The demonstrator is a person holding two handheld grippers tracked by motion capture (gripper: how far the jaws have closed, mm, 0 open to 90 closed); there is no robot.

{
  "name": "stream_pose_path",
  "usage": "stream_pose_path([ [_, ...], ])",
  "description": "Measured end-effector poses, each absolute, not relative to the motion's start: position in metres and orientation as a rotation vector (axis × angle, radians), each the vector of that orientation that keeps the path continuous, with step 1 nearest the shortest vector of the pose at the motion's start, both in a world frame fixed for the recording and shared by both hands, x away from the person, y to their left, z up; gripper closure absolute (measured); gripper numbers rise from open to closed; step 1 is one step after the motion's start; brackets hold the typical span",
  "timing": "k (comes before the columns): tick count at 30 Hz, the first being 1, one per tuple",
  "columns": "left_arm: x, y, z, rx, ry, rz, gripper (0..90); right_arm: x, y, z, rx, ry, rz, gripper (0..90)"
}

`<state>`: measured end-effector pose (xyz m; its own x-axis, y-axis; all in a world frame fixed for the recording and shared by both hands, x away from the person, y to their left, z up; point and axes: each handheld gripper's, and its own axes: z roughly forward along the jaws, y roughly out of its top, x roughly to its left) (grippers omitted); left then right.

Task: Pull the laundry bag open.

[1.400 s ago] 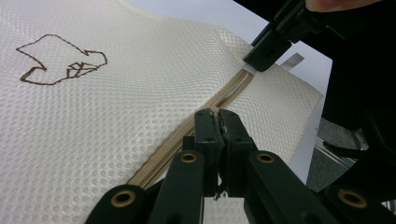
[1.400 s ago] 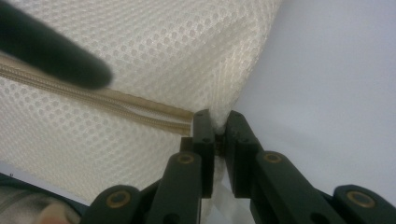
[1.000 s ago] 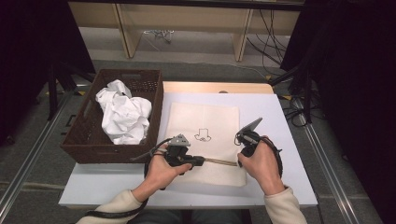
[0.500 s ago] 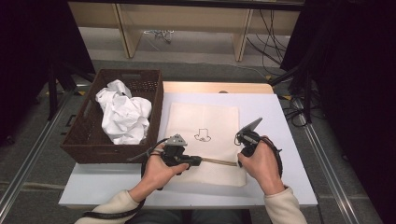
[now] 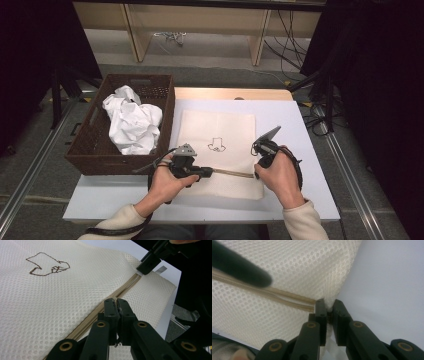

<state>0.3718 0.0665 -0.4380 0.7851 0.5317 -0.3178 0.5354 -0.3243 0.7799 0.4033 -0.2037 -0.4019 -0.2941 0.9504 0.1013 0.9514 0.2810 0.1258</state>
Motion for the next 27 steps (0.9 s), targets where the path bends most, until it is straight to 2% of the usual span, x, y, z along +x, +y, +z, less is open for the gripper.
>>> stream_pose_path([
  [11, 0.3713, 0.0695, -0.4379, 1.972, 0.818, -0.008, 86.9, 0.4059, -0.2079, -0.4045, -1.787, -2.537, -0.299, 84.7],
  [12, 0.3718, 0.0710, -0.4381, 1.985, 0.806, -0.004, 86.9, 0.4034, -0.2035, -0.4023, -1.866, -2.505, -0.251, 84.7],
  [27, 0.3714, 0.0763, -0.4369, 1.976, 0.818, 0.000, 86.9, 0.4035, -0.2035, -0.4019, -1.868, -2.505, -0.250, 84.7],
])
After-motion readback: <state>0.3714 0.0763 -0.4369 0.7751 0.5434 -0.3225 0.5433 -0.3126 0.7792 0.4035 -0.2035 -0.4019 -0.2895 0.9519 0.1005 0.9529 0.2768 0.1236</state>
